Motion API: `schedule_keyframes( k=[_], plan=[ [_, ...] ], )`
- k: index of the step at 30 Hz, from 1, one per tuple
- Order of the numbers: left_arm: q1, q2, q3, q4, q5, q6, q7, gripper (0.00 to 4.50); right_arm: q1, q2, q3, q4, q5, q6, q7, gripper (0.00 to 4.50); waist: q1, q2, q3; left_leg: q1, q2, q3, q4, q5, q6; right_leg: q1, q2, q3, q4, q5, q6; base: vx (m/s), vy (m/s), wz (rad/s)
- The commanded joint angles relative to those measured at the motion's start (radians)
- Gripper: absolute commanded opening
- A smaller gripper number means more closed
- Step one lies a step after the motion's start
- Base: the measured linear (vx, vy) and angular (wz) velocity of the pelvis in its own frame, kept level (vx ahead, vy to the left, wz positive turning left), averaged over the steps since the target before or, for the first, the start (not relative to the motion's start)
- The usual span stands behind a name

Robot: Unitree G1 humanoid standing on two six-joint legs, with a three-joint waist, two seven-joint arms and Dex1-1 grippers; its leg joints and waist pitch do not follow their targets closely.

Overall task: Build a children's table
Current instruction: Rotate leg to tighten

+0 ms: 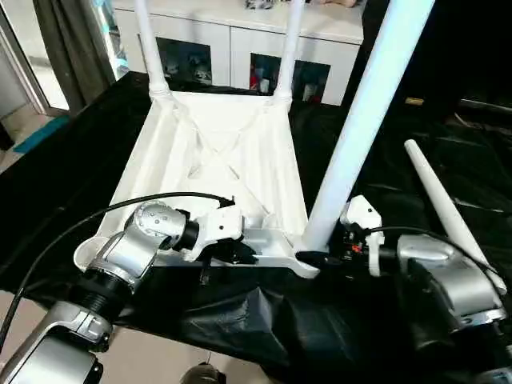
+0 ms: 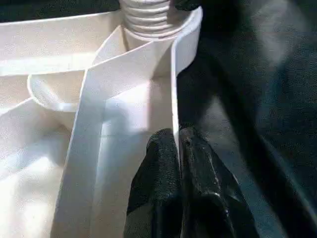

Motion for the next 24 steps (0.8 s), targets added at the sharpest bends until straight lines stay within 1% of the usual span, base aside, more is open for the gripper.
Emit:
schedule_keyframes(
  k=[1, 2, 3, 4, 5, 6, 7, 8, 9, 10, 11, 12, 13, 14, 15, 16, 17, 18, 19, 20, 21, 22, 23, 24],
  plan=[
    [-0.013, -0.035, -0.004, 0.020, 0.011, 0.055, 0.050, 0.00, -0.009, 0.063, -0.041, 0.083, 0.002, 0.042, -0.155, 2.66, -0.012, -0.004, -0.046, 0.041, 0.089, -0.056, -0.089, -0.417, -0.083, 0.000, -0.109, 0.058, -0.102, -0.388, -0.187, 0.000, 0.000, 0.00],
    [-0.018, -0.044, 0.001, 0.024, 0.009, 0.069, 0.063, 0.00, -0.015, 0.088, -0.057, 0.105, 0.003, 0.053, -0.199, 2.66, -0.018, -0.006, -0.047, 0.039, 0.089, -0.064, -0.093, -0.446, -0.099, 0.004, -0.110, 0.055, -0.105, -0.451, -0.163, 0.000, 0.000, 0.00],
    [-0.043, -0.082, 0.000, 0.055, 0.033, 0.095, 0.132, 0.00, -0.044, 0.149, -0.084, 0.169, -0.006, 0.051, -0.308, 2.65, -0.021, -0.007, -0.048, 0.037, 0.090, -0.067, -0.095, -0.453, -0.105, 0.006, -0.111, 0.054, -0.106, -0.468, -0.153, 0.000, 0.000, 0.00],
    [-0.048, -0.089, 0.000, 0.062, 0.038, 0.099, 0.145, 0.00, -0.050, 0.161, -0.088, 0.180, -0.008, 0.050, -0.327, 2.65, -0.029, -0.003, -0.044, 0.039, 0.089, -0.071, -0.099, -0.494, -0.129, -0.002, -0.110, 0.052, -0.109, -0.511, -0.140, 0.000, 0.000, 0.00],
    [-0.059, -0.107, -0.002, 0.076, 0.050, 0.111, 0.178, 0.00, -0.061, 0.188, -0.095, 0.202, -0.017, 0.040, -0.373, 2.65, -0.034, -0.003, -0.044, 0.042, 0.088, -0.074, -0.098, -0.522, -0.139, -0.005, -0.111, 0.050, -0.112, -0.540, -0.132, 0.000, 0.000, 0.00],
    [-0.069, -0.127, -0.005, 0.086, 0.060, 0.126, 0.210, 0.00, -0.073, 0.218, -0.101, 0.222, -0.031, 0.032, -0.430, 2.65, -0.039, 0.001, -0.047, 0.046, 0.088, -0.079, -0.098, -0.553, -0.152, -0.005, -0.114, 0.050, -0.116, -0.555, -0.122, -0.051, 0.023, -0.16],
    [-0.081, -0.152, -0.008, 0.097, 0.072, 0.148, 0.249, 0.00, -0.085, 0.247, -0.101, 0.238, -0.046, 0.023, -0.479, 2.65, -0.046, 0.003, -0.046, 0.040, 0.087, -0.084, -0.103, -0.571, -0.161, -0.002, -0.110, 0.046, -0.115, -0.541, -0.118, -0.042, 0.035, -0.20],
    [-0.083, -0.157, -0.009, 0.099, 0.074, 0.153, 0.256, 0.00, -0.088, 0.253, -0.102, 0.241, -0.049, 0.022, -0.489, 2.65, -0.047, 0.004, -0.047, 0.041, 0.087, -0.085, -0.105, -0.583, -0.165, 0.000, -0.108, 0.044, -0.117, -0.534, -0.114, -0.042, 0.035, -0.20],
    [-0.096, -0.189, -0.010, 0.112, 0.085, 0.179, 0.299, 0.00, -0.104, 0.290, -0.104, 0.263, -0.065, 0.009, -0.551, 2.65, -0.051, 0.005, -0.050, 0.040, 0.085, -0.086, -0.109, -0.595, -0.170, 0.001, -0.105, 0.041, -0.116, -0.496, -0.115, -0.032, 0.042, -0.22],
    [-0.099, -0.197, -0.010, 0.115, 0.087, 0.185, 0.308, 0.00, -0.109, 0.300, -0.105, 0.269, -0.069, 0.006, -0.567, 2.65, -0.056, 0.009, -0.048, 0.045, 0.085, -0.086, -0.111, -0.619, -0.180, -0.006, -0.101, 0.041, -0.117, -0.468, -0.120, 0.000, 0.000, 0.00],
    [-0.110, -0.233, -0.010, 0.125, 0.092, 0.208, 0.345, 0.00, -0.126, 0.337, -0.113, 0.290, -0.076, 0.006, -0.628, 2.65, -0.056, 0.011, -0.049, 0.056, 0.084, -0.082, -0.106, -0.642, -0.180, -0.015, -0.100, 0.045, -0.118, -0.452, -0.127, 0.000, 0.000, 0.00],
    [-0.123, -0.282, -0.013, 0.134, 0.095, 0.239, 0.383, 0.00, -0.148, 0.390, -0.120, 0.314, -0.082, 0.006, -0.700, 2.65, -0.058, 0.013, -0.046, 0.060, 0.083, -0.081, -0.105, -0.653, -0.180, -0.020, -0.101, 0.048, -0.122, -0.450, -0.133, 0.000, 0.000, 0.00],
    [-0.126, -0.297, -0.015, 0.136, 0.097, 0.246, 0.392, 0.00, -0.154, 0.404, -0.119, 0.319, -0.086, 0.004, -0.718, 2.65, -0.063, 0.009, -0.044, 0.067, 0.079, -0.082, -0.101, -0.680, -0.176, -0.025, -0.099, 0.045, -0.129, -0.473, -0.132, 0.000, 0.000, 0.00],
    [-0.129, -0.314, -0.020, 0.137, 0.101, 0.249, 0.402, 0.00, -0.159, 0.420, -0.114, 0.324, -0.093, 0.000, -0.731, 2.65, -0.063, 0.013, -0.044, 0.067, 0.079, -0.084, -0.103, -0.690, -0.174, -0.021, -0.098, 0.044, -0.128, -0.479, -0.129, 0.000, 0.000, 0.00],
    [-0.129, -0.320, -0.022, 0.137, 0.103, 0.247, 0.405, 0.00, -0.160, 0.425, -0.110, 0.326, -0.096, -0.004, -0.733, 2.65, -0.063, 0.012, -0.045, 0.064, 0.080, -0.086, -0.106, -0.692, -0.169, -0.016, -0.096, 0.043, -0.130, -0.467, -0.119, 0.000, 0.000, 0.00],
    [-0.131, -0.329, -0.024, 0.140, 0.104, 0.247, 0.405, 0.00, -0.166, 0.431, -0.112, 0.335, -0.098, -0.012, -0.739, 2.65, -0.063, 0.014, -0.048, 0.061, 0.080, -0.084, -0.109, -0.680, -0.166, -0.014, -0.095, 0.044, -0.128, -0.435, -0.117, 0.000, 0.000, 0.00],
    [-0.133, -0.334, -0.024, 0.142, 0.105, 0.249, 0.407, 0.00, -0.170, 0.437, -0.117, 0.346, -0.099, -0.020, -0.745, 2.65, -0.064, 0.014, -0.048, 0.060, 0.080, -0.082, -0.111, -0.674, -0.165, -0.016, -0.094, 0.046, -0.127, -0.409, -0.120, 0.000, 0.000, 0.00],
    [-0.133, -0.334, -0.025, 0.142, 0.107, 0.243, 0.407, 0.00, -0.175, 0.437, -0.123, 0.352, -0.094, -0.024, -0.742, 3.00, -0.063, 0.015, -0.048, 0.062, 0.080, -0.081, -0.111, -0.676, -0.164, -0.018, -0.093, 0.047, -0.127, -0.402, -0.121, 0.000, 0.000, 0.00],
    [-0.130, -0.325, -0.027, 0.141, 0.108, 0.236, 0.399, 0.00, -0.179, 0.429, -0.130, 0.352, -0.089, -0.026, -0.732, 3.21, -0.064, 0.015, -0.045, 0.066, 0.078, -0.079, -0.110, -0.683, -0.161, -0.023, -0.092, 0.050, -0.130, -0.401, -0.121, 0.000, 0.000, 0.00],
    [-0.128, -0.319, -0.028, 0.140, 0.109, 0.233, 0.395, 0.00, -0.182, 0.425, -0.135, 0.354, -0.087, -0.028, -0.727, 3.37, -0.064, 0.014, -0.045, 0.066, 0.077, -0.078, -0.109, -0.681, -0.155, -0.022, -0.094, 0.051, -0.131, -0.407, -0.122, 0.000, 0.000, 0.00],
    [-0.126, -0.309, -0.026, 0.140, 0.112, 0.226, 0.387, 0.00, -0.185, 0.418, -0.139, 0.351, -0.089, -0.030, -0.715, 3.37, -0.066, 0.010, -0.043, 0.065, 0.078, -0.078, -0.109, -0.677, -0.152, -0.023, -0.094, 0.052, -0.132, -0.412, -0.121, 0.000, 0.000, 0.00],
    [-0.124, -0.295, -0.026, 0.140, 0.114, 0.216, 0.375, 0.00, -0.187, 0.406, -0.134, 0.343, -0.096, -0.030, -0.698, 3.44, -0.064, 0.010, -0.043, 0.065, 0.077, -0.078, -0.108, -0.673, -0.144, -0.023, -0.096, 0.053, -0.134, -0.428, -0.116, 0.000, 0.000, 0.00],
    [-0.122, -0.286, -0.025, 0.141, 0.116, 0.209, 0.368, 0.00, -0.189, 0.397, -0.130, 0.338, -0.101, -0.030, -0.687, 3.56, -0.065, 0.008, -0.044, 0.062, 0.078, -0.078, -0.109, -0.665, -0.141, -0.020, -0.097, 0.053, -0.133, -0.428, -0.114, 0.000, 0.000, 0.00],
    [-0.120, -0.278, -0.026, 0.140, 0.117, 0.196, 0.359, 0.00, -0.189, 0.388, -0.124, 0.332, -0.107, -0.031, -0.677, 3.69, -0.064, 0.009, -0.045, 0.058, 0.078, -0.079, -0.110, -0.647, -0.137, -0.017, -0.098, 0.053, -0.132, -0.422, -0.112, 0.000, 0.000, 0.00]
  ],
)
